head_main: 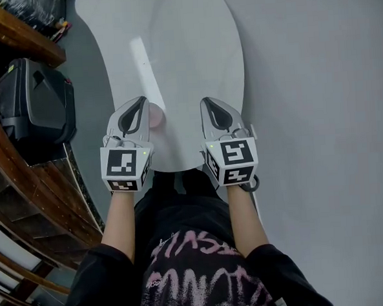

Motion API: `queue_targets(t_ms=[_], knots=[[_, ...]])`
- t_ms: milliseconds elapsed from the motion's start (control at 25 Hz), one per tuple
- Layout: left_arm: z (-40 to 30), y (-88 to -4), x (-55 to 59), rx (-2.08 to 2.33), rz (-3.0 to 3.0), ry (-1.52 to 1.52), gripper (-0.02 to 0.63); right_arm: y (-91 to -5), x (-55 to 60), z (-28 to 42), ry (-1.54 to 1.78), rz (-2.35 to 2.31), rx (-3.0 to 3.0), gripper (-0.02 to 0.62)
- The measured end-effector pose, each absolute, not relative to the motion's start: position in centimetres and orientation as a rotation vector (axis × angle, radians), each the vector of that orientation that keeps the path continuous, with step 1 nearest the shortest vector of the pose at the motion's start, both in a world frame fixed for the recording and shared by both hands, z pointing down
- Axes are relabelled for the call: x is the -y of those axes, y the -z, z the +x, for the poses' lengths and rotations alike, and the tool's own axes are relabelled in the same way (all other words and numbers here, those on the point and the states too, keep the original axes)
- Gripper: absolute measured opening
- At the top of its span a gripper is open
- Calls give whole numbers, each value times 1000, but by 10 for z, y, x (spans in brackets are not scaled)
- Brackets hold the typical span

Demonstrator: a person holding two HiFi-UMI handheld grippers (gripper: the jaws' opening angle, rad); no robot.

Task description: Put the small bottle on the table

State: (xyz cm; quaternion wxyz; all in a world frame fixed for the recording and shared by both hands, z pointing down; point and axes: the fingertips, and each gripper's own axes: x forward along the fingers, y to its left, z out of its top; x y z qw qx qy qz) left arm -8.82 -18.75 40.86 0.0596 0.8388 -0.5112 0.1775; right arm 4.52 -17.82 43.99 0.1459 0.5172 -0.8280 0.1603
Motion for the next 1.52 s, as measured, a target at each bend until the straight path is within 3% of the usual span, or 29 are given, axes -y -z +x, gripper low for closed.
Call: queue_targets(t_ms=[1520], knots=[[-106, -336, 189, 1645, 2668, -409, 0, -365, 186, 41, -250, 1556, 2444, 12]])
